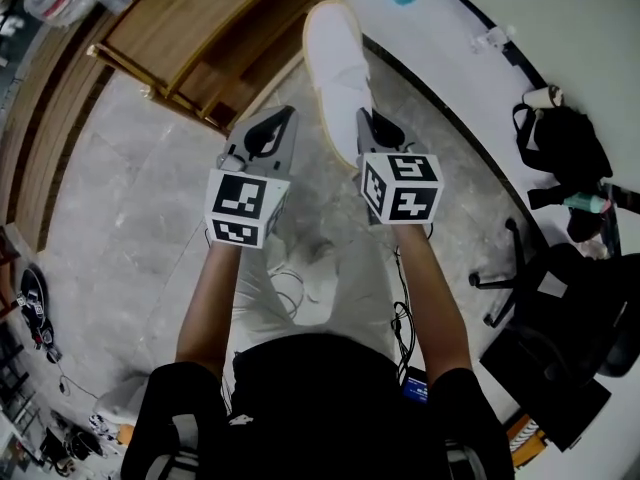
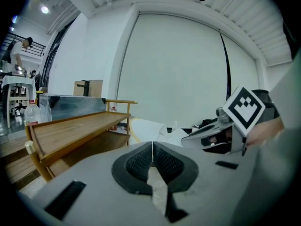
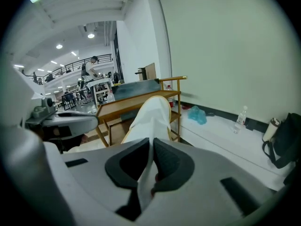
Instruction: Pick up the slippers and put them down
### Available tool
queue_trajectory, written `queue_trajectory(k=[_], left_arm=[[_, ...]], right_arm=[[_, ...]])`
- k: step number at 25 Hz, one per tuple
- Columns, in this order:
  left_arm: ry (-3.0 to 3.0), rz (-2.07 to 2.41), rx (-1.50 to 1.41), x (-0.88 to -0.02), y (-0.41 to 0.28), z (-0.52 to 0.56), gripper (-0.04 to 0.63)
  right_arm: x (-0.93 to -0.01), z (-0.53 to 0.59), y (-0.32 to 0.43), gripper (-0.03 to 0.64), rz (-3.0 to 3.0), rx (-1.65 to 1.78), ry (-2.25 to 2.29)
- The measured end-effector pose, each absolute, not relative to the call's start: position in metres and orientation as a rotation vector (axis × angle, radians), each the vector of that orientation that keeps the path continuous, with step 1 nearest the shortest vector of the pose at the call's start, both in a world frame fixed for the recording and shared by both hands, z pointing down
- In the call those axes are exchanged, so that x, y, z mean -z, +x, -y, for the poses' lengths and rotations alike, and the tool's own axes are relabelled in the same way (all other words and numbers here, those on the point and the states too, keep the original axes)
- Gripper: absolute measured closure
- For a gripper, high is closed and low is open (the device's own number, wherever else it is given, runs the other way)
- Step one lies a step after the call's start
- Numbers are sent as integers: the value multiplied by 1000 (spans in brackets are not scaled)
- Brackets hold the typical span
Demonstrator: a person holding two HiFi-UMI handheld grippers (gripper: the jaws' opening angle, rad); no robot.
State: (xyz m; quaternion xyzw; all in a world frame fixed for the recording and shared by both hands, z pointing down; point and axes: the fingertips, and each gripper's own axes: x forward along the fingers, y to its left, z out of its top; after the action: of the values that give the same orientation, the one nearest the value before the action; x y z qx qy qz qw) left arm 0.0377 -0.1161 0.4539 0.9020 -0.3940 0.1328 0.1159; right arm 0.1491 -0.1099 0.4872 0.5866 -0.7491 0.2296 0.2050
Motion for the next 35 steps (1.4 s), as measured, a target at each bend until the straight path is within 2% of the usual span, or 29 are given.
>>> queue_trajectory(k=[21,35], left_arm=[[2649,1161,-441,-620,42,117,589],[2675,1187,-420,-695,45,120,589]], right_arm=[[-650,110,151,603,2069,-650,1607],[-737,118,155,603,2110,-637,1606]])
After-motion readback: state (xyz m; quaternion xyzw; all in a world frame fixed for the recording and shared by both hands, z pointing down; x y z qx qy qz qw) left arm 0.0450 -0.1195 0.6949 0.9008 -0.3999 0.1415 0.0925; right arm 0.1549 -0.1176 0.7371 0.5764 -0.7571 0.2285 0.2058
